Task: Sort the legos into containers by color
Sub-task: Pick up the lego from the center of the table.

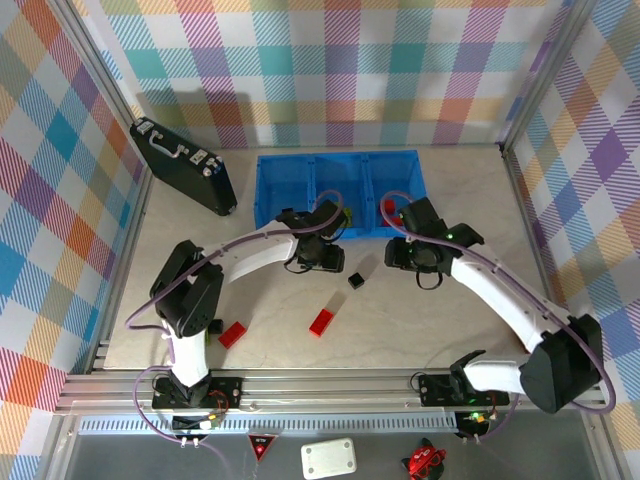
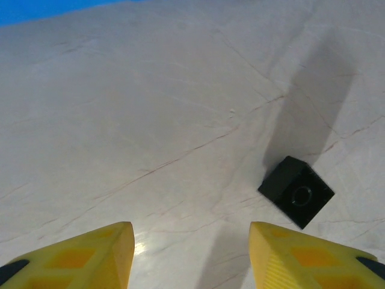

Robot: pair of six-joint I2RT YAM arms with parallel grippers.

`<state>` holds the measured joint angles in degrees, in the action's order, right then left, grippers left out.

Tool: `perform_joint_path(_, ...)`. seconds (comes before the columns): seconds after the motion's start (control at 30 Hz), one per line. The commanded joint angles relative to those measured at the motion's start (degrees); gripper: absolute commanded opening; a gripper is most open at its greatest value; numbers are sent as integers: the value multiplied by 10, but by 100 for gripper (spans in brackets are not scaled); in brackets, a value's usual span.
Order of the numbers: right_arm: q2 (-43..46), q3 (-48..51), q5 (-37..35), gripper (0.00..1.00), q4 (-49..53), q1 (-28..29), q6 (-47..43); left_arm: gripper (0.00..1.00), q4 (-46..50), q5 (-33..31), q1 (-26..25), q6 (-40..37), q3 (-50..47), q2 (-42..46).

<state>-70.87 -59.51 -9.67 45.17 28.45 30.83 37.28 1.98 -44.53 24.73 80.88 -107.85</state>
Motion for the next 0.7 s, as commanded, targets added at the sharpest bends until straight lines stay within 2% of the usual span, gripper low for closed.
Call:
perform_joint_path(0.0,44,-3,-32,51,21,-9,11,53,-15,51,-9,-74,33,-26)
perform_joint_path(0.13,73,1,-50,51,33,-12,10,56,-2,68,-21,-181,62,-60)
perform_joint_path(0.33,92,5,-54,52,42,-15,7,54,25,36,-44,-300,106,-102)
perform_joint_path(0.47,100,6,-57,52,49,-15,8,54,36,20,-49,-339,127,-119)
perform_joint_path(0.67,104,9,-57,52,53,-15,8,55,48,36,-55,-361,151,-140)
